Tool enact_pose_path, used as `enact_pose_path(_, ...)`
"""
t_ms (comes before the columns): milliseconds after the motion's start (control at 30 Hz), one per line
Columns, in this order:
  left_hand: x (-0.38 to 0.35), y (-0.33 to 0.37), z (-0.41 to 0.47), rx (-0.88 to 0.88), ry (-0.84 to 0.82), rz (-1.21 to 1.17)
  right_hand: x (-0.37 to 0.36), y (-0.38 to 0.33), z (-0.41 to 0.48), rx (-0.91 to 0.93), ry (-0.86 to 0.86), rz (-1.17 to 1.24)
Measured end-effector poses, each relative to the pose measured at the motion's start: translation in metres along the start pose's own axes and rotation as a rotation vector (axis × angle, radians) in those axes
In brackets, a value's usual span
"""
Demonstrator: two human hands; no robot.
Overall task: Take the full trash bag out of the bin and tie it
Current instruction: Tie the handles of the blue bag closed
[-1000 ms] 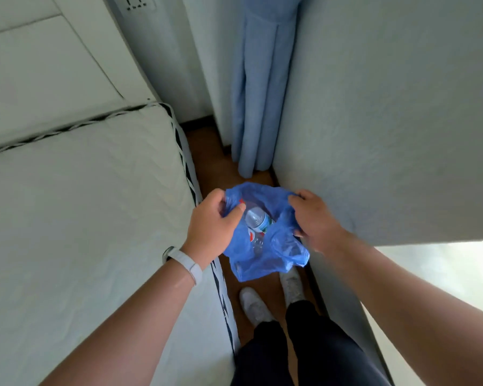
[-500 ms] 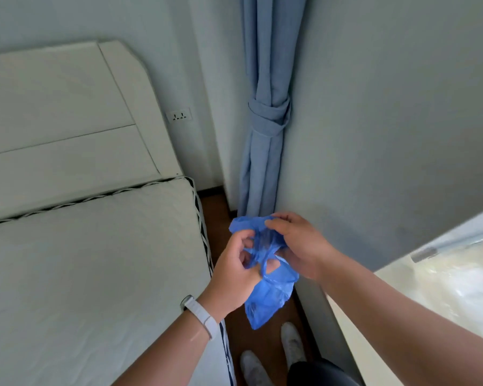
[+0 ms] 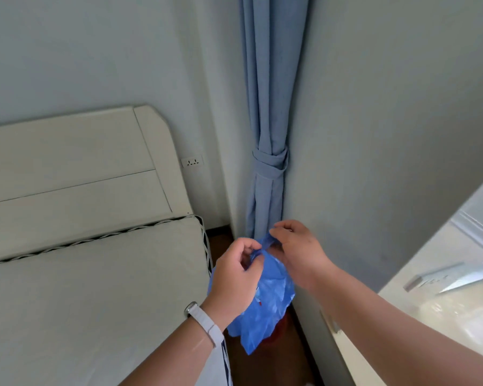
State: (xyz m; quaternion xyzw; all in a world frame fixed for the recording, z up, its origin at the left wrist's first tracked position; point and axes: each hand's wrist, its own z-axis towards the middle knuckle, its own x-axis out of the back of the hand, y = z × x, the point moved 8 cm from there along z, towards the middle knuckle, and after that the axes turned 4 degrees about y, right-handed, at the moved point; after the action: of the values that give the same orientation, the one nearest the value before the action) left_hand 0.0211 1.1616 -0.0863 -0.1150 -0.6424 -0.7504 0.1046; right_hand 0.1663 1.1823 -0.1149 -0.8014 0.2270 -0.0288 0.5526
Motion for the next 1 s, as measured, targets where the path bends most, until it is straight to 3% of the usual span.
enact_pose_path(100,0.01,0.006,0.014,0.006,-0.02,0.174,-0.001,-0.006,0.0,0.021,-0.056,-0.004)
enact_pose_path(233,0.01,0.003,0.029,0.151,-0.15,0.351,-0.009,-0.02,-0.002,0.139,-0.211,-0.185)
enact_pose_path(400,0.013,0.004,0.026,0.449,0.019,-0.113,-0.002,-0.053,-0.04,0.64,-0.192,-0.608)
enact_pose_path(500,0.011,0.017,0.022,0.493,0.091,-0.264,-0.003,-0.051,-0.075,0.848,-0.323,-0.735)
enact_pose_path(667,0.005,0.04,0.02,0.505,0.166,-0.471,-0.004,-0.012,-0.058,0.687,-0.383,-1.033)
enact_pose_path(800,0.0,0.055,0.011,0.499,0.178,-0.555,-0.001,-0.02,-0.048,0.623,-0.327,-0.907)
enact_pose_path(1000,0.0,0.072,0.003,0.453,0.16,-0.451,0.003,-0.05,-0.047,0.621,-0.329,-0.7)
